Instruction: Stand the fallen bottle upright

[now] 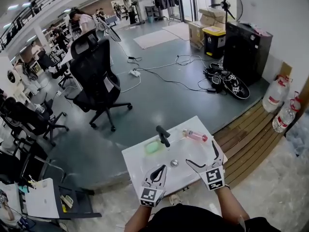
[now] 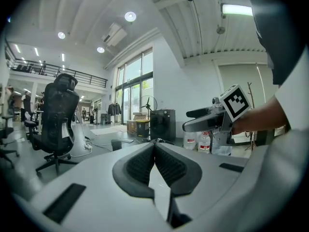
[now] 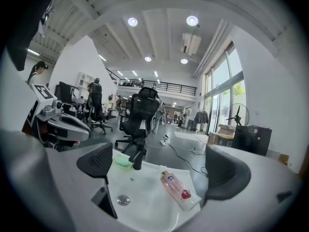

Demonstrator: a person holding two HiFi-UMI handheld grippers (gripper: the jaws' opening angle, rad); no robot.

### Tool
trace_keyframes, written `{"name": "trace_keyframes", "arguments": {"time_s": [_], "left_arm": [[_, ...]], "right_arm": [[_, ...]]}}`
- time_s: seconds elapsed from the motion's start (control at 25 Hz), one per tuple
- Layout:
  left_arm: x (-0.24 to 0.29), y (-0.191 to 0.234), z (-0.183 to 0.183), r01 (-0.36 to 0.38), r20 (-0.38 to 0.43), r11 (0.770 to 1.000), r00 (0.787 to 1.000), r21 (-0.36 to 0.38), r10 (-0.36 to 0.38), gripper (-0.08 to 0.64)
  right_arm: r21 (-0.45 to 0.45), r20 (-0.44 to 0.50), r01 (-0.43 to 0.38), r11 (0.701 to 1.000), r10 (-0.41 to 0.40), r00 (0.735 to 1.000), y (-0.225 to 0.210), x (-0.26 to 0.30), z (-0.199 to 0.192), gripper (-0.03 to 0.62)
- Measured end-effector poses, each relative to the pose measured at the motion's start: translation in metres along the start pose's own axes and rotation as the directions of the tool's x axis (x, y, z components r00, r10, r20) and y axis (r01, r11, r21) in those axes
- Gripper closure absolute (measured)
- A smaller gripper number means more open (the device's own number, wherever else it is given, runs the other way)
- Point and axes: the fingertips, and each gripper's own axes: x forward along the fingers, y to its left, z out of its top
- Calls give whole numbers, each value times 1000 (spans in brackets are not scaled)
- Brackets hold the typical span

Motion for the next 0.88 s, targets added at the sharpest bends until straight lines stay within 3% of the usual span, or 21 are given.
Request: {"name": "trace_keyframes", "arguments": {"time_s": [0.24, 0.4, 0.56, 0.88], "left_arm": [[9, 35, 3, -1, 19, 1000, 1000, -6, 1, 543], [12, 63, 9, -27, 44, 999, 999, -41, 29, 543], [18, 76, 5, -38, 28, 999, 999, -28, 39, 543], [44, 90, -16, -131, -19, 988, 991, -77, 130, 543]], "right_arm": [[-68, -36, -15, 998, 13, 999, 8, 42, 5, -6], [-37, -73, -47, 998, 45, 996, 18, 63, 3, -5], [-38, -117, -104, 994, 99, 988, 29, 84, -9, -5], [-46, -187, -209, 977, 197, 963, -3, 126, -41, -5]]}}
